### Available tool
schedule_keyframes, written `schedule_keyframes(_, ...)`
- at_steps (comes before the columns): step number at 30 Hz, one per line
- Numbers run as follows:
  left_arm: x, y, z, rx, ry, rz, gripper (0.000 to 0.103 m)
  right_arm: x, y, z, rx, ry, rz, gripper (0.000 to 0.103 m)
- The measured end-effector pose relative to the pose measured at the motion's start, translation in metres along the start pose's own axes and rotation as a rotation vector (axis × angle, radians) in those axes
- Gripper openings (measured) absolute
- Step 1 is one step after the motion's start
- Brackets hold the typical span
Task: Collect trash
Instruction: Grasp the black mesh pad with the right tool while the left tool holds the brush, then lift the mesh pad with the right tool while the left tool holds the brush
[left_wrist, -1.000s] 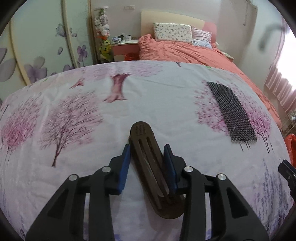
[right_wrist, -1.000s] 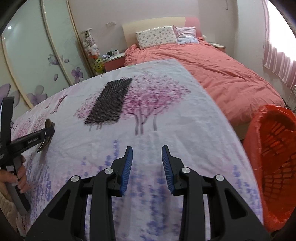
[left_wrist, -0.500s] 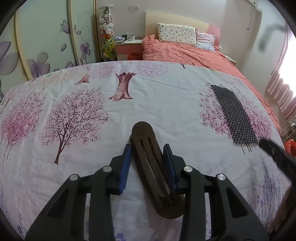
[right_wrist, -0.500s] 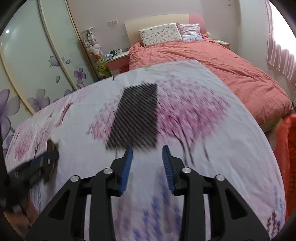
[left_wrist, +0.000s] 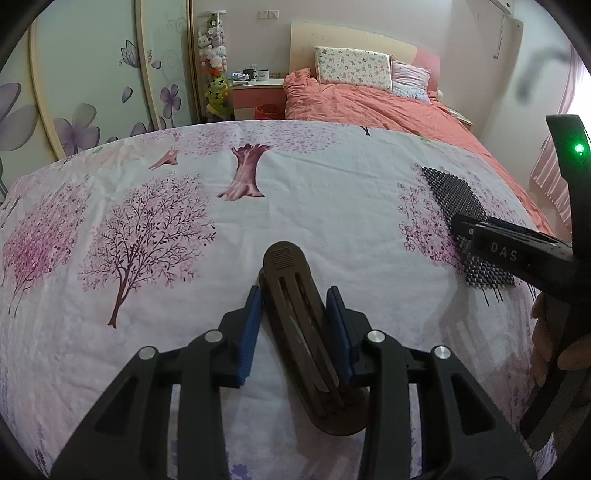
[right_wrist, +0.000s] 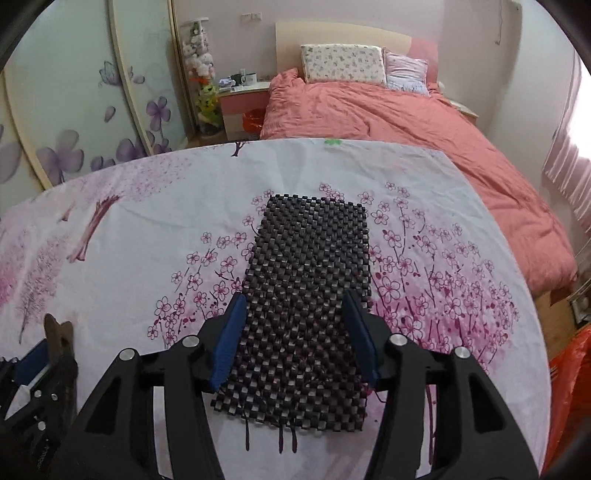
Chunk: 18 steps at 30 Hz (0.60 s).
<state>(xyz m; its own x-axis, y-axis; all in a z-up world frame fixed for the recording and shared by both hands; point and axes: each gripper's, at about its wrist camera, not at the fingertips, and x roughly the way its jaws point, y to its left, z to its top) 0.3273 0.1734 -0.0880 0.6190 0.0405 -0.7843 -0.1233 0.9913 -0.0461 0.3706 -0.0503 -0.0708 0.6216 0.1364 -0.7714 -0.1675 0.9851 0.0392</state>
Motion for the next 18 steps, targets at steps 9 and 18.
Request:
schedule_keyframes(9, 0.000, 0.001, -0.001, 0.011, 0.002, 0.013, 0.037, -0.019, -0.026, -0.020, 0.047, -0.018, 0.033, 0.006)
schedule_keyframes(18, 0.000, 0.000, 0.000, 0.020, 0.001, 0.019, 0.037, -0.059, -0.051, -0.059, 0.068, -0.042, -0.054, 0.005)
